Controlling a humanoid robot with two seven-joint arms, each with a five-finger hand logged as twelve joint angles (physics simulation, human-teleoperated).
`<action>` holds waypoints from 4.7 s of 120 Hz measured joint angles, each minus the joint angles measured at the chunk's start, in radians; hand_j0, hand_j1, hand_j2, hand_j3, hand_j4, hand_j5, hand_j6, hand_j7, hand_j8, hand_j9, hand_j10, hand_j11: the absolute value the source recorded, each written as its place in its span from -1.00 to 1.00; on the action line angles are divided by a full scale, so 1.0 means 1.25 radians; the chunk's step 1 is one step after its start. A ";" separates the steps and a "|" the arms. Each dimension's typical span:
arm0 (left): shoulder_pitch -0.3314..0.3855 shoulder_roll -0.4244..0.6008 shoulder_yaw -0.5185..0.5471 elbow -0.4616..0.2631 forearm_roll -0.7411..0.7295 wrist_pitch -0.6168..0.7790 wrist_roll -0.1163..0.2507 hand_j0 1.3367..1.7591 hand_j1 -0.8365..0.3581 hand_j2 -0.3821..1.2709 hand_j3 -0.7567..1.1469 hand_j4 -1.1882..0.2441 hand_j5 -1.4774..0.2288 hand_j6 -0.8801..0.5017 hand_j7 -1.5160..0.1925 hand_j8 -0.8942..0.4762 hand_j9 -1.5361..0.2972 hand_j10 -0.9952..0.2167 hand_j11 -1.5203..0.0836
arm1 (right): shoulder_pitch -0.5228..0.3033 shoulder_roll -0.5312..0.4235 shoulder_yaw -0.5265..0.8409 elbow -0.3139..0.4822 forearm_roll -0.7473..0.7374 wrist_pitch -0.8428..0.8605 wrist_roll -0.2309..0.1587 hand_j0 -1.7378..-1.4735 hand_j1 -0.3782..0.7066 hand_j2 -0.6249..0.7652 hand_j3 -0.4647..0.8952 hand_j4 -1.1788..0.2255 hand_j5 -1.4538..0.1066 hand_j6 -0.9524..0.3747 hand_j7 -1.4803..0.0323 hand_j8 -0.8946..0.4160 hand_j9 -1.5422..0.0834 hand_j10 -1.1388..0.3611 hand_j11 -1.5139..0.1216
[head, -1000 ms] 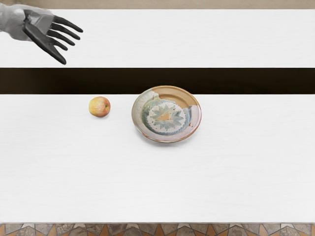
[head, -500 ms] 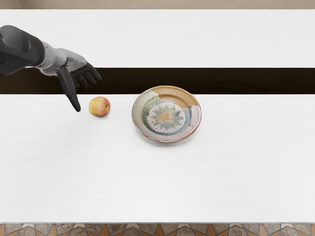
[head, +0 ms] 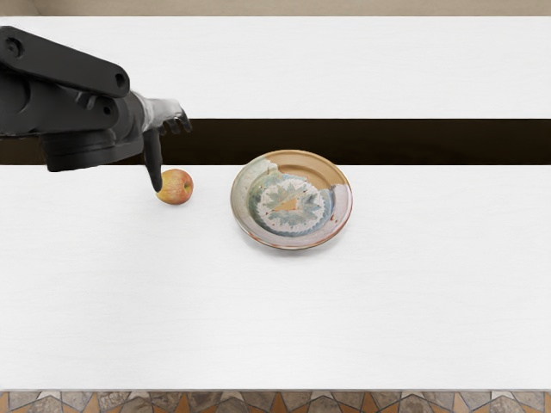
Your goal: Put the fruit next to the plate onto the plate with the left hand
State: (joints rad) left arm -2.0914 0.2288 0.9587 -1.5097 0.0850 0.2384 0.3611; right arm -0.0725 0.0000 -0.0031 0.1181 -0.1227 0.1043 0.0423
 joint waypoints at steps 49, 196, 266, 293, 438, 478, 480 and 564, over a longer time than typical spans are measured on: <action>0.117 -0.077 0.011 0.025 -0.009 0.171 0.059 0.52 0.49 -0.48 -0.20 0.32 0.36 -0.08 0.40 -0.05 0.33 0.24 0.50 | 0.000 0.000 0.000 0.000 0.000 0.000 0.000 -0.40 -0.87 -0.11 -0.32 0.63 0.80 0.38 0.89 0.31 0.84 0.47 0.79; 0.263 -0.179 -0.013 0.218 -0.001 0.166 0.122 0.52 0.31 -0.46 -0.20 0.19 0.22 -0.21 0.26 -0.19 0.20 0.09 0.35 | 0.000 0.000 0.000 0.000 0.000 0.000 0.000 -0.40 -0.87 -0.11 -0.32 0.63 0.80 0.38 0.89 0.31 0.84 0.47 0.79; 0.278 -0.181 -0.014 0.226 0.001 0.163 0.122 0.52 0.11 -0.42 -0.20 0.00 0.09 -0.38 0.12 -0.30 0.05 -0.11 0.18 | 0.000 0.000 0.000 0.000 0.000 0.000 0.000 -0.40 -0.87 -0.11 -0.32 0.63 0.80 0.38 0.89 0.31 0.84 0.47 0.79; 0.295 -0.181 -0.016 0.229 0.006 0.164 0.123 0.51 0.09 -0.46 -0.20 -0.07 0.10 -0.34 0.12 -0.23 0.00 -0.14 0.13 | 0.000 0.000 0.000 0.000 0.000 0.000 0.000 -0.40 -0.87 -0.11 -0.32 0.63 0.80 0.38 0.89 0.31 0.84 0.47 0.79; 0.045 -0.183 -0.181 0.103 -0.013 0.147 0.156 0.52 -0.07 0.16 -0.20 -0.16 -0.26 -0.37 -0.17 -0.29 -0.20 -0.30 -0.12 | 0.000 0.000 0.000 0.000 0.000 0.000 0.000 -0.40 -0.87 -0.11 -0.32 0.63 0.80 0.38 0.89 0.31 0.84 0.47 0.79; 0.077 -0.183 -0.268 0.106 -0.007 0.145 0.158 0.52 -0.07 0.16 -0.20 -0.16 -0.26 -0.36 -0.18 -0.28 -0.20 -0.30 -0.12 | 0.000 0.000 0.000 0.000 0.000 0.000 0.000 -0.40 -0.87 -0.11 -0.32 0.63 0.80 0.38 0.89 0.31 0.84 0.47 0.79; 0.081 -0.183 -0.269 0.106 -0.006 0.145 0.158 0.52 -0.07 0.16 -0.20 -0.16 -0.26 -0.36 -0.17 -0.28 -0.20 -0.30 -0.12 | 0.000 0.000 0.000 0.000 0.000 0.000 0.000 -0.40 -0.87 -0.11 -0.32 0.63 0.80 0.38 0.89 0.31 0.84 0.47 0.79; 0.132 -0.183 -0.338 0.136 0.000 0.109 0.126 0.52 0.23 -0.24 -0.20 0.11 0.10 -0.24 0.16 -0.18 0.10 -0.01 0.23 | 0.000 0.000 0.000 0.000 0.000 0.000 0.000 -0.40 -0.87 -0.11 -0.32 0.63 0.80 0.38 0.89 0.31 0.84 0.47 0.79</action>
State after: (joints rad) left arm -1.9267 0.0000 0.5362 -1.3395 0.0848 0.3748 0.5190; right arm -0.0724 0.0000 -0.0031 0.1181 -0.1227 0.1043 0.0424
